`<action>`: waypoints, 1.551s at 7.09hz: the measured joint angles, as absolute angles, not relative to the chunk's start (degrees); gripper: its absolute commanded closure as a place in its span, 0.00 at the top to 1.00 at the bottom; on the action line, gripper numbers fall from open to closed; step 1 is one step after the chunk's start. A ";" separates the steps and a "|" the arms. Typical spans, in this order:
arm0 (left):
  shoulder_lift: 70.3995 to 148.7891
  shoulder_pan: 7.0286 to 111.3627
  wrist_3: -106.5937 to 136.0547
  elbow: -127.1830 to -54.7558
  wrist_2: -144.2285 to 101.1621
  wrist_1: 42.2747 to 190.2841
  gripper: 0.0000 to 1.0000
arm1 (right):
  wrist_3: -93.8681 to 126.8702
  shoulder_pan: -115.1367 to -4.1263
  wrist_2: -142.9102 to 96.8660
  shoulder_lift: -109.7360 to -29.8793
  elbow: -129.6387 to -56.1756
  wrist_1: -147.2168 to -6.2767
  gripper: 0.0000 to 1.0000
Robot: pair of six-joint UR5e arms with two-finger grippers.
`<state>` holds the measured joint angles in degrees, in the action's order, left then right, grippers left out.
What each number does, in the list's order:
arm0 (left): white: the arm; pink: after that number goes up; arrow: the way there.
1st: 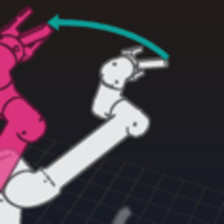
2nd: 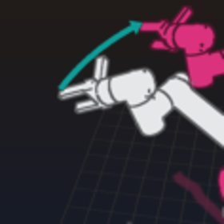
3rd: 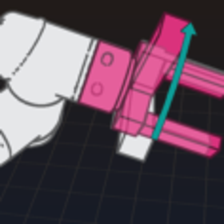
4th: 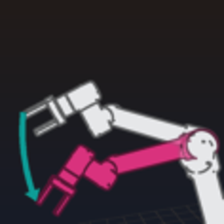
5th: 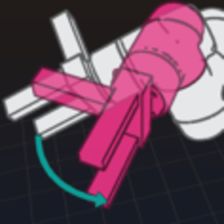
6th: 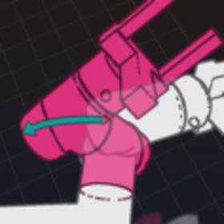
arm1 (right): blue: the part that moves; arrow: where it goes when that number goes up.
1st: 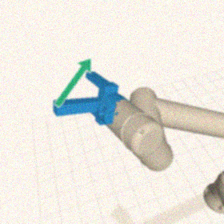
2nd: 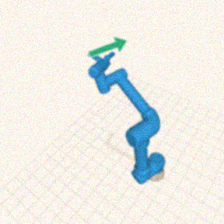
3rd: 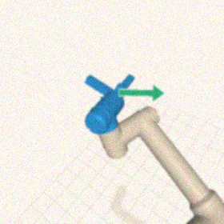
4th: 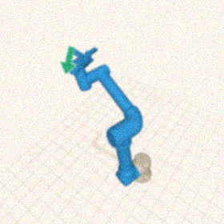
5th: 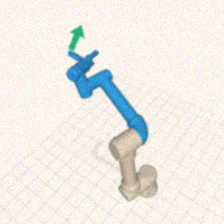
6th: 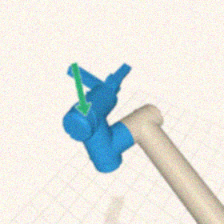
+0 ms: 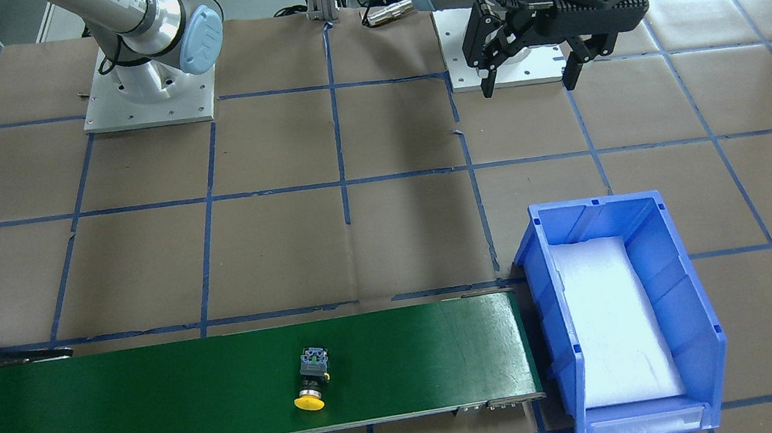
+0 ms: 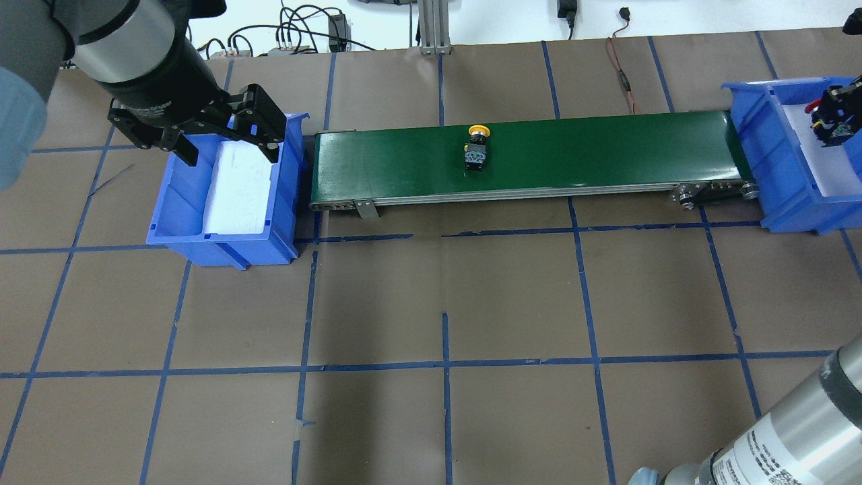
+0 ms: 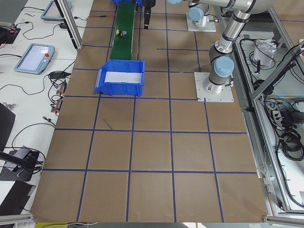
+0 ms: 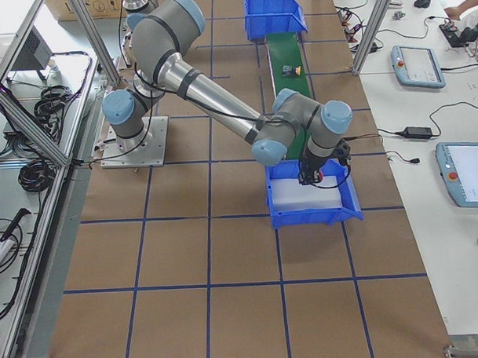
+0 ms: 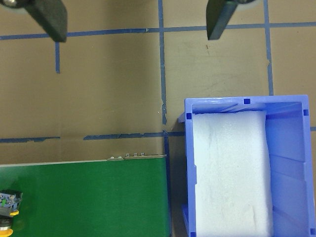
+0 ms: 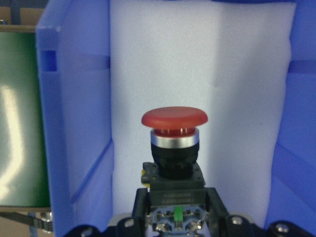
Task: Transport two buttons from left to right
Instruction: 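Lower the red button into the blue bin and open the right gripper, then move the right gripper back over the belt and grasp the yellow button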
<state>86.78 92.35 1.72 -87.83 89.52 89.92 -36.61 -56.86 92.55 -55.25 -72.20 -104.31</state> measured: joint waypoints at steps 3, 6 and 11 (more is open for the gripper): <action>87.52 92.49 1.18 -87.22 89.87 90.15 1.00 | -36.76 -55.72 93.83 -51.75 -71.68 -107.43 0.46; 86.86 92.55 1.26 -87.66 89.94 90.16 1.00 | -35.92 -55.50 94.05 -51.58 -71.50 -105.86 1.00; 86.91 92.47 1.16 -87.58 90.14 90.28 1.00 | -35.67 -56.46 93.73 -53.28 -66.02 -96.01 1.00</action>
<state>86.91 92.47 1.16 -87.58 90.14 90.28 -35.67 -56.46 93.73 -53.28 -66.02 -96.01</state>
